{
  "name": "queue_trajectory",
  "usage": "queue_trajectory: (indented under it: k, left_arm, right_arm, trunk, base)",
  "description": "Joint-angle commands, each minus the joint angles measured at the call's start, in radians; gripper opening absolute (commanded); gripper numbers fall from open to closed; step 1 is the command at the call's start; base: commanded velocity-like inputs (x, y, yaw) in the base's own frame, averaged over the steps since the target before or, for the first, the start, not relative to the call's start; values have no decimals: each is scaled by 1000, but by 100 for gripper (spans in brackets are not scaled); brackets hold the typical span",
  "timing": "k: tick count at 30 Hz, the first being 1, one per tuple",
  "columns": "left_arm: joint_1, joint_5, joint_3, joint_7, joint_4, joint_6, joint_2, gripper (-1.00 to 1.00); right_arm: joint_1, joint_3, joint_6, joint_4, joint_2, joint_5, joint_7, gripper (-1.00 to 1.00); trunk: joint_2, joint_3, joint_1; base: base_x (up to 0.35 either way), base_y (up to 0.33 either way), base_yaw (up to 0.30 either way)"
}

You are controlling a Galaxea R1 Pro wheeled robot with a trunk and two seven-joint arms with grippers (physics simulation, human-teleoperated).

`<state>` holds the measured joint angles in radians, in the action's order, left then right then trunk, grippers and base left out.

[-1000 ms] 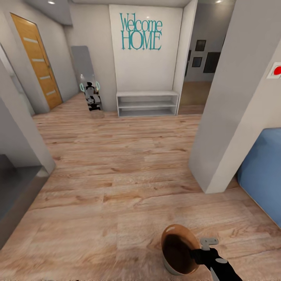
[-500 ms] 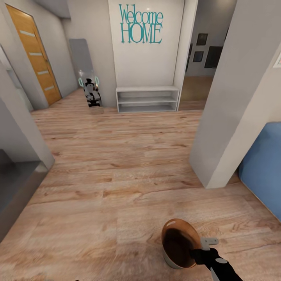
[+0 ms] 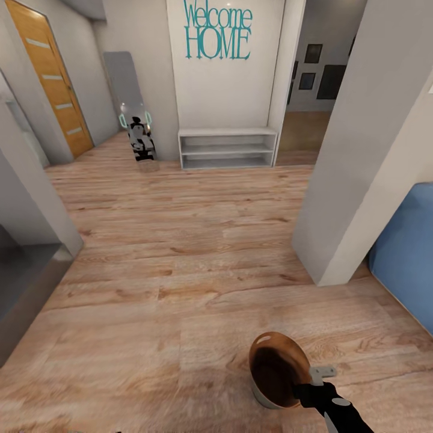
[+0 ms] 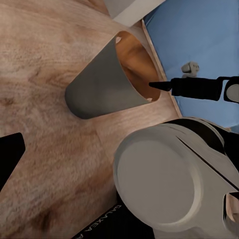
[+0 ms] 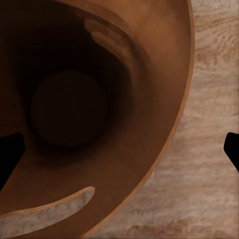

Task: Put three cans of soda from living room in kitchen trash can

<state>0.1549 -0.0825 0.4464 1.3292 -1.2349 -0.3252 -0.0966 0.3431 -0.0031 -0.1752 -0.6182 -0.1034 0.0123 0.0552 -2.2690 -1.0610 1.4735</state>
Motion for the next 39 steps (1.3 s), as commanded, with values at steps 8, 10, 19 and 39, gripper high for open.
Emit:
queue_trajectory:
  k: [8, 10, 19, 39]
  left_arm:
    - [0, 0, 0, -1, 0, 0, 0, 100]
    - [0, 0, 0, -1, 0, 0, 0, 100]
    - [0, 1, 0, 0, 0, 0, 0, 100]
    - [0, 1, 0, 0, 0, 0, 0, 100]
  right_arm:
    - [0, 0, 0, 0, 0, 0, 0, 100]
    - [0, 0, 0, 0, 0, 0, 0, 100]
    - [0, 0, 0, 0, 0, 0, 0, 100]
    - [0, 0, 0, 0, 1, 0, 0, 100]
  trunk:
    - [0, -1, 0]
    - [0, -1, 0]
    - [0, -2, 0]
    - [-91, -68, 50]
  base:
    - [71, -54, 0]
    - [60, -46, 0]
    - [13, -10, 0]
    - [0, 0, 0]
